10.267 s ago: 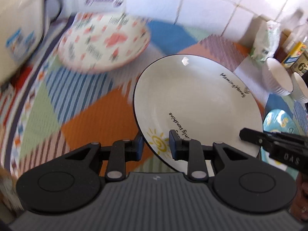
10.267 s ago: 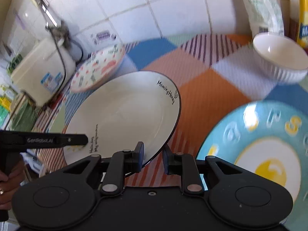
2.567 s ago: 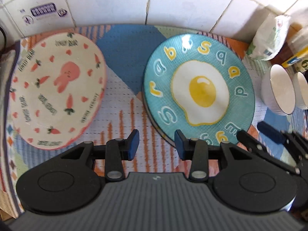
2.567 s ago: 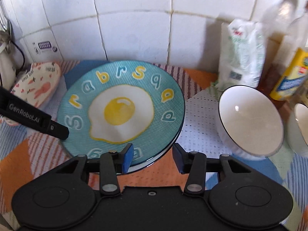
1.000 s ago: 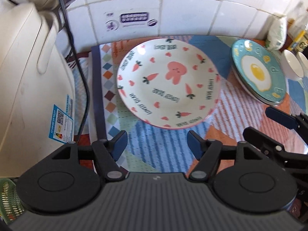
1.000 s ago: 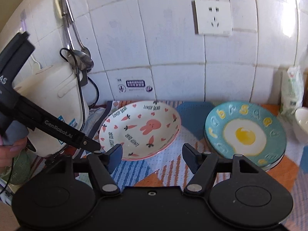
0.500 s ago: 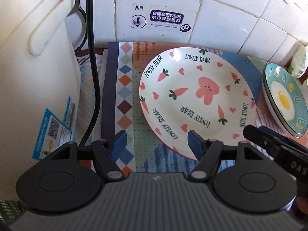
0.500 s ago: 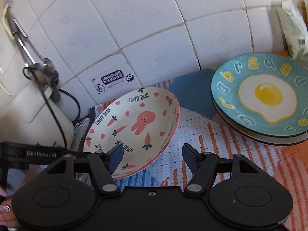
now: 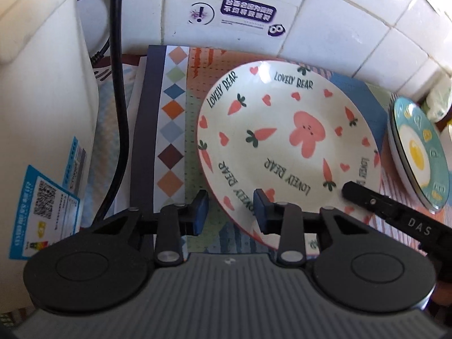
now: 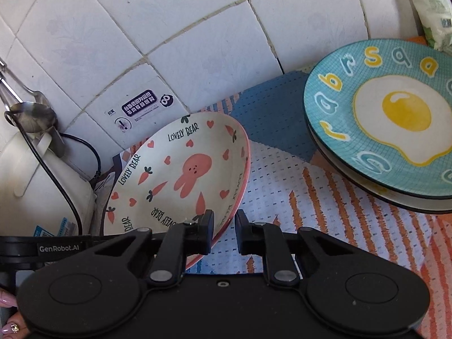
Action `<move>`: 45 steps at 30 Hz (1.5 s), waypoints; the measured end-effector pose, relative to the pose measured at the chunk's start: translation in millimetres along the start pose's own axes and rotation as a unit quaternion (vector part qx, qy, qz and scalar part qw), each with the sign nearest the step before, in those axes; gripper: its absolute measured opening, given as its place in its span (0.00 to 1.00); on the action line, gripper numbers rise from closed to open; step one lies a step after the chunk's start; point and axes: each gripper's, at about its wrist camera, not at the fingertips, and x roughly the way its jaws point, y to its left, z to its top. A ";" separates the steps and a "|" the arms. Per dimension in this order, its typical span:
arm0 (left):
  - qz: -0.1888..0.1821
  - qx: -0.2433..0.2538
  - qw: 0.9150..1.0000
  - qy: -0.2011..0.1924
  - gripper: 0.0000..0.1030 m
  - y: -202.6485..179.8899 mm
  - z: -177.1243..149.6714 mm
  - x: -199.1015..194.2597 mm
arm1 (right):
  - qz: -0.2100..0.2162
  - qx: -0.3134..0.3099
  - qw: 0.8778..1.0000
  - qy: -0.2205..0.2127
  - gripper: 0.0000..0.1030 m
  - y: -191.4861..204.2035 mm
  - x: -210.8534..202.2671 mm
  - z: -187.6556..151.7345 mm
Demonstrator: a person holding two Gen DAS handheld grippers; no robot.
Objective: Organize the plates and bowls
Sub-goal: 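Grip the rim of the pink bunny plate with the left tool, then carry the bunny plate with the left tool onto the blue egg plate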
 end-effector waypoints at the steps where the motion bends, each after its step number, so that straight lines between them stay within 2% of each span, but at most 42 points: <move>1: 0.002 0.006 1.000 -0.006 0.33 -2.5 -0.5 1.0 | 0.002 0.007 1.000 -0.005 0.19 -1.0 2.4 0.0; 3: 0.017 0.006 1.000 -0.025 0.34 -11.1 -3.1 2.8 | 0.015 0.024 0.999 -0.017 0.20 -6.6 5.5 0.0; 6: 0.034 -0.004 0.999 -0.024 0.33 -18.1 -2.4 1.4 | 0.035 0.056 0.998 -0.012 0.19 -17.2 7.2 3.4; 8: 0.031 -0.005 0.999 -0.017 0.31 -17.5 -1.5 -3.1 | 0.018 0.030 0.999 -0.003 0.17 -10.8 4.3 5.9; 11: 0.032 0.029 0.999 -0.026 0.29 -23.5 -5.7 -16.2 | 0.002 -0.009 1.000 0.010 0.18 -0.6 -4.7 6.8; 15: 0.006 0.053 0.998 -0.039 0.30 -32.7 -15.1 -35.3 | 0.000 -0.005 1.000 0.009 0.19 -4.6 -25.1 5.4; 22: -0.007 0.093 0.995 -0.047 0.29 -60.6 -25.1 -68.1 | -0.005 -0.041 0.999 0.001 0.22 -4.0 -74.0 4.7; 24: -0.009 0.105 0.993 -0.061 0.28 -70.9 -28.5 -79.7 | -0.006 -0.042 0.999 -0.005 0.22 -5.8 -88.6 5.2; 26: -0.007 0.138 0.987 -0.086 0.27 -84.2 -34.1 -91.6 | -0.006 -0.036 0.999 -0.011 0.23 -8.6 -101.8 7.1; 28: -0.019 0.140 0.986 -0.086 0.27 -92.7 -32.7 -98.5 | -0.004 -0.029 0.999 -0.021 0.23 -12.8 -117.0 9.6; 32: -0.044 0.136 0.986 -0.082 0.27 -111.0 -23.9 -101.1 | -0.005 -0.040 0.999 -0.035 0.25 -22.2 -143.8 20.0; 36: -0.045 0.146 0.984 -0.094 0.27 -137.1 -20.1 -99.7 | -0.011 -0.051 0.998 -0.047 0.25 -34.3 -159.1 33.0; 45: -0.046 0.134 0.988 -0.067 0.27 -192.2 -11.3 -71.4 | -0.013 -0.048 0.998 -0.041 0.25 -84.8 -169.2 59.4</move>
